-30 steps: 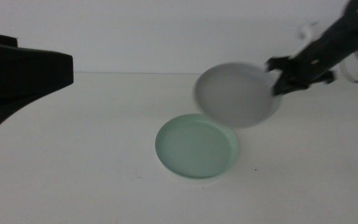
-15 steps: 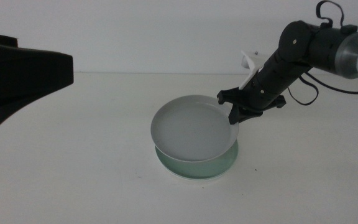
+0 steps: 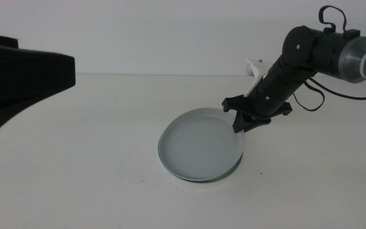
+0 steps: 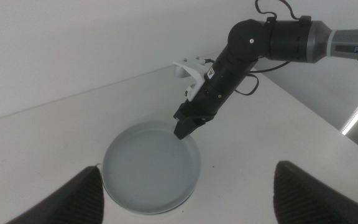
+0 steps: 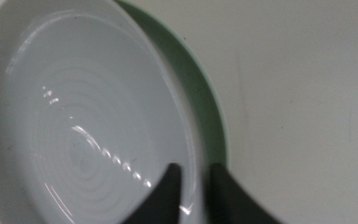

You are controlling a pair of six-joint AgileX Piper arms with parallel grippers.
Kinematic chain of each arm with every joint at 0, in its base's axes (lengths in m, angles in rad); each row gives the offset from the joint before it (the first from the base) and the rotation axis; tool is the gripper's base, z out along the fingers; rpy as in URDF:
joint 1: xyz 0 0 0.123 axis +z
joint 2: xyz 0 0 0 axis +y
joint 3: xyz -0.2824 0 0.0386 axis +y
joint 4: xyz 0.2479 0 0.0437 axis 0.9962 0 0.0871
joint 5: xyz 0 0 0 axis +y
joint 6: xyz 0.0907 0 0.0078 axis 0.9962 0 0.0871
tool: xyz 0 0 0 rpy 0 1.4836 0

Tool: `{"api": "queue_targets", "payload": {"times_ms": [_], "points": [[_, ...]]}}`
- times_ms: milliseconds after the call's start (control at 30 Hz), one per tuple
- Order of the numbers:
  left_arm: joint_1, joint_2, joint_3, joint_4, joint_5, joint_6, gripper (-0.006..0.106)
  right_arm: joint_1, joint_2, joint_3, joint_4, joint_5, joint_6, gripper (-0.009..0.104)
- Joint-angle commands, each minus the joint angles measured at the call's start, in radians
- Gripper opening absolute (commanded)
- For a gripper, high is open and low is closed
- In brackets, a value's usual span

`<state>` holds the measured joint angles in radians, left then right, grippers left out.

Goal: Stack the three bowls on top of each other.

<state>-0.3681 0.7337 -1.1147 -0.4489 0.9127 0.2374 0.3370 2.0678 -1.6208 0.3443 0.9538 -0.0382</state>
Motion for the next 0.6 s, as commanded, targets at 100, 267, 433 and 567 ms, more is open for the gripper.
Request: {"api": "queue_targets", "payload": {"times_ms": [100, 267, 433, 567], "points": [[0.003, -0.002, 0.005, -0.005, -0.013, 0.002, 0.094, 0.001, -0.008, 0.0, -0.001, 0.015, -0.003, 0.048], [0.003, -0.002, 0.005, -0.005, -0.013, 0.002, 0.094, -0.01, -0.034, -0.115, -0.001, 0.108, -0.05, 0.093], [0.003, -0.002, 0.005, -0.005, -0.013, 0.002, 0.094, -0.054, -0.172, -0.256, -0.009, 0.181, -0.056, 0.093], [0.003, -0.002, 0.005, -0.005, -0.013, 0.002, 0.094, -0.088, -0.349, -0.255, -0.087, 0.202, -0.056, 0.093]]}}
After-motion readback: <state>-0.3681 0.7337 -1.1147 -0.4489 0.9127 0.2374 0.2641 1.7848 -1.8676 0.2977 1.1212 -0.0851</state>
